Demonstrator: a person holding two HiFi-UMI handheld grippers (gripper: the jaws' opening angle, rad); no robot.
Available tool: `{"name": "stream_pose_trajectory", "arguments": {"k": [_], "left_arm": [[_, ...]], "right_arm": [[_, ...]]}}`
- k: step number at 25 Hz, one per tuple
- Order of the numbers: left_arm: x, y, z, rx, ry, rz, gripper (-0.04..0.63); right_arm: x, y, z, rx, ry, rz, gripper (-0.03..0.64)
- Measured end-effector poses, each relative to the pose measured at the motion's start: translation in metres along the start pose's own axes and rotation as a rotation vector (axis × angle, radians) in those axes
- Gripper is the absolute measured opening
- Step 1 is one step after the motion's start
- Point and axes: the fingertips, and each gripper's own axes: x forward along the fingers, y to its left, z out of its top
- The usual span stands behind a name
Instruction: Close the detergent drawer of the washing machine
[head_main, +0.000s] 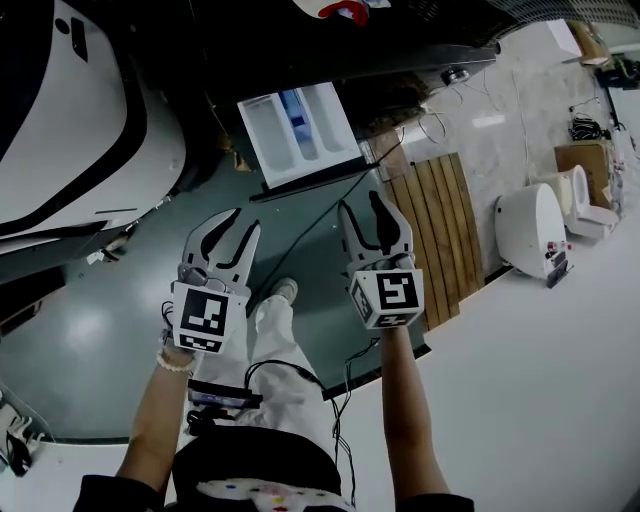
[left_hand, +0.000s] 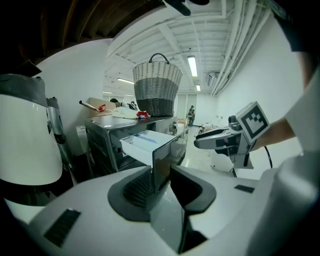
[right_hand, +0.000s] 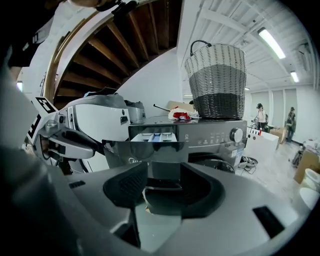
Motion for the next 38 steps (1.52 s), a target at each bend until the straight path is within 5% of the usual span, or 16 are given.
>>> {"name": "stream_pose_trajectory", "arguments": {"k": [16,38], "left_arm": [[0.024,0.005,-0.015,-0.119,-0.019,0.084,0.118],[0.029,0.013,-0.012,-0.106,-0.008,0.129,0.091]], "right_arm": [[0.031,-0.022,-0.009,-0.025,-0.019,-0.001,0.189],[0.036,-0.025,-0.004,-0.025,-0.039,0.003,0.199]]}}
